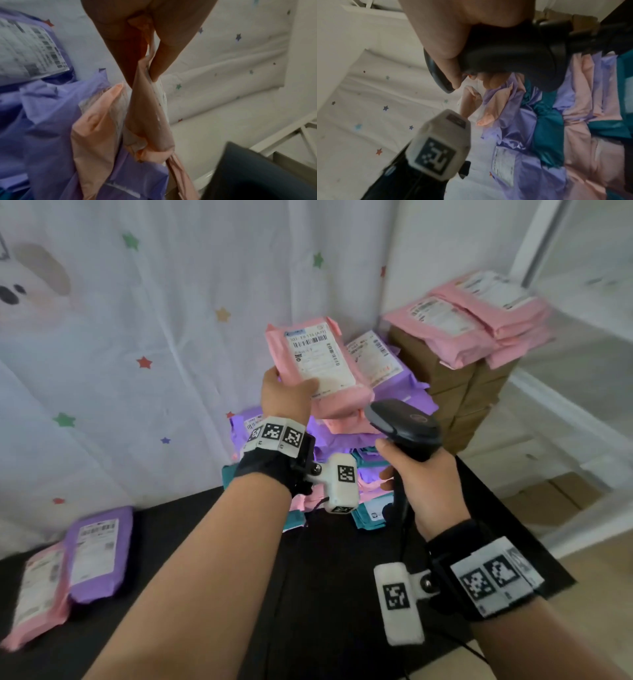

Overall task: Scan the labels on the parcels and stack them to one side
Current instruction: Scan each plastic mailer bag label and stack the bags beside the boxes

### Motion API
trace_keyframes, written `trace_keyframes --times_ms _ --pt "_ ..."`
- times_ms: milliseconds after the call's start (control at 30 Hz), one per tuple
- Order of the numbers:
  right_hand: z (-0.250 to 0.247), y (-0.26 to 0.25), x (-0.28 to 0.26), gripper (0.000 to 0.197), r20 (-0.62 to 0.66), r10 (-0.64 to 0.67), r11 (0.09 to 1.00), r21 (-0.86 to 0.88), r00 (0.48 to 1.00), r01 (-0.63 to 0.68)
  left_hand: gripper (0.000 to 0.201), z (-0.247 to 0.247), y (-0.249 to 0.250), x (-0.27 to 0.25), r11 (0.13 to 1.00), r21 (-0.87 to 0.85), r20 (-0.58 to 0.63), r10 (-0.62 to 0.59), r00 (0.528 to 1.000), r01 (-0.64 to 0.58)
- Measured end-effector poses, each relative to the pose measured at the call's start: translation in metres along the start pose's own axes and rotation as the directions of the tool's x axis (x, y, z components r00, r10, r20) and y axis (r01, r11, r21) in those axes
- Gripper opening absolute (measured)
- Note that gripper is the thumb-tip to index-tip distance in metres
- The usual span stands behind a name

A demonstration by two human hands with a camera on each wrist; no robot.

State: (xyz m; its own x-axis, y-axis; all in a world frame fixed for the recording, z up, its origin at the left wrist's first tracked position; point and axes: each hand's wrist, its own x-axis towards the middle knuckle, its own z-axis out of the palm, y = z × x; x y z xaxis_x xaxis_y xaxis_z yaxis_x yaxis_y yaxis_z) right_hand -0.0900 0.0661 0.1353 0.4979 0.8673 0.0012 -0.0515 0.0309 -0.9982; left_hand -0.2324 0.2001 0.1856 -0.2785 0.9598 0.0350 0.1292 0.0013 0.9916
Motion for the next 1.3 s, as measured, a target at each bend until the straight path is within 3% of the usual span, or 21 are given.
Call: trace_keyframes --times_ms 333,467,567,700,867,1000,1100,1300 --pt "-0.041 0.004 0.039 0.029 0.042 0.081 0.996 -0.032 0.996 -0.08 0.045 0.061 -0.01 0.019 0.946 0.321 0.023 -0.057 0.998 0.046" --pt "-0.041 0.006 0.043 0.028 0.071 0.079 0.997 -0.018 0.994 -0.078 0.068 0.061 -0.011 0.019 0.85 0.526 -0.024 0.033 0.999 -0.016" --pt "-0.038 0.007 0.045 0.027 0.086 0.072 0.997 -0.042 0.994 -0.068 0.053 0.056 -0.014 0.015 0.789 0.607 0.006 0.111 0.994 -0.092" --pt "-0.026 0.008 0.041 0.02 0.117 0.054 0.998 -0.051 0.992 -0.049 0.039 0.039 -0.017 0.013 0.835 0.525 0.034 0.171 0.985 -0.164" --pt "0.005 0.011 0.022 0.008 0.198 0.02 1.0 -0.023 0.98 -0.016 0.027 -0.009 -0.036 0.004 0.881 0.427 -0.009 0.229 0.973 -0.203" --pt "0.052 0.023 -0.002 0.008 0.266 0.021 0.998 -0.058 0.964 -0.006 0.025 -0.078 -0.08 0.002 0.851 0.518 -0.006 0.103 0.995 -0.085" --pt "0.095 0.042 -0.026 0.009 0.332 0.088 0.993 -0.109 0.939 -0.054 0.029 -0.138 -0.127 -0.005 0.764 0.644 -0.006 -0.042 0.999 0.036" --pt "0.175 0.088 -0.077 0.008 0.437 0.257 0.957 -0.241 0.862 -0.163 0.035 -0.257 -0.204 -0.01 0.562 0.789 -0.132 -0.241 0.961 0.249"
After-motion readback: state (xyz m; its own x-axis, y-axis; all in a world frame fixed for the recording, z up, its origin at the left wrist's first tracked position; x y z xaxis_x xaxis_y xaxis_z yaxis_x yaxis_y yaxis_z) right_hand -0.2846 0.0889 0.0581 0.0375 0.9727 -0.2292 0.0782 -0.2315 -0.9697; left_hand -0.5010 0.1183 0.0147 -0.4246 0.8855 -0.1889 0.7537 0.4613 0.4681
